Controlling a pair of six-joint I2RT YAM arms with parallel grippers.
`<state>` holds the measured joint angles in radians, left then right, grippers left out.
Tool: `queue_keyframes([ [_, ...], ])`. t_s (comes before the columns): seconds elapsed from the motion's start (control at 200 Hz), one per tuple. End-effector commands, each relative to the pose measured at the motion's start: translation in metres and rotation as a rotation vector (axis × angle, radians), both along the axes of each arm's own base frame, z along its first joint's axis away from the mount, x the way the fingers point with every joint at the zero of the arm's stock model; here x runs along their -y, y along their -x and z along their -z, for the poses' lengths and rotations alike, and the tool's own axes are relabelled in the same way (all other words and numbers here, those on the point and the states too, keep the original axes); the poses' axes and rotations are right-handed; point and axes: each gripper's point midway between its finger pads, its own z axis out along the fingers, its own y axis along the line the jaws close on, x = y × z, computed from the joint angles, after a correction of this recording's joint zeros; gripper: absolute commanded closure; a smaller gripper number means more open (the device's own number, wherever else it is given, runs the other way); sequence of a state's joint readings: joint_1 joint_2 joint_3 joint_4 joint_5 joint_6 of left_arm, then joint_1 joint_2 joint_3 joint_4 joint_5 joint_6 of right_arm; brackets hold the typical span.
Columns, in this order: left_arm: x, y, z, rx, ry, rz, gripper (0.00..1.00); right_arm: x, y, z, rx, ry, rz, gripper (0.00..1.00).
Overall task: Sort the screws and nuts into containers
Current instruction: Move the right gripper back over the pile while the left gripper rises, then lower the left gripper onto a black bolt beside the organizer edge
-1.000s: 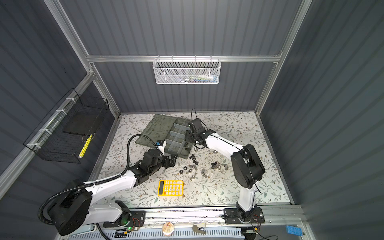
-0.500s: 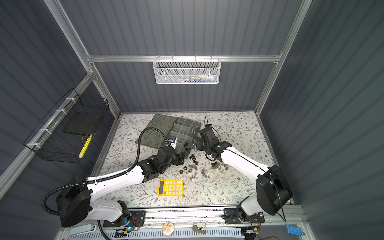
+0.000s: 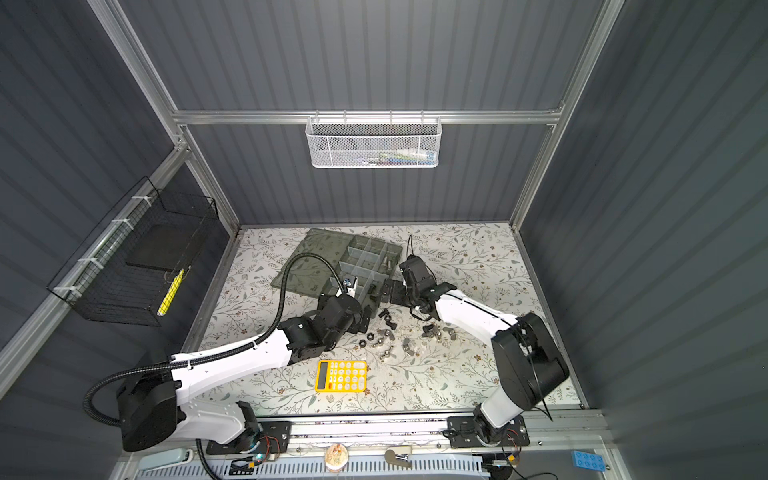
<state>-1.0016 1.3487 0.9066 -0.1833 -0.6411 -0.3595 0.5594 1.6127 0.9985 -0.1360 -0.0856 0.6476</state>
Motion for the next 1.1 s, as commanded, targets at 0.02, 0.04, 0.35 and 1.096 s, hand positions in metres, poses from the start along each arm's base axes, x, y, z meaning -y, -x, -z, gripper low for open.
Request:
queue_keyframes([
  [0.02,-0.023,0.006,-0.015,0.036,0.039,-0.063,0.0,-0.031,-0.005,-0.002,-0.001,-0.08,-0.051,0.01],
  [0.04,-0.025,0.007,-0.016,0.037,0.042,-0.065,0.0,-0.033,-0.006,0.0,-0.004,-0.079,-0.053,0.01],
  [0.35,-0.04,0.02,-0.017,0.015,0.058,-0.053,0.0,-0.089,-0.01,0.026,-0.052,-0.088,-0.117,0.01],
  [1.096,0.018,0.034,0.018,-0.162,0.01,0.213,0.0,-0.06,-0.013,-0.016,0.103,-0.044,-0.1,0.01],
])
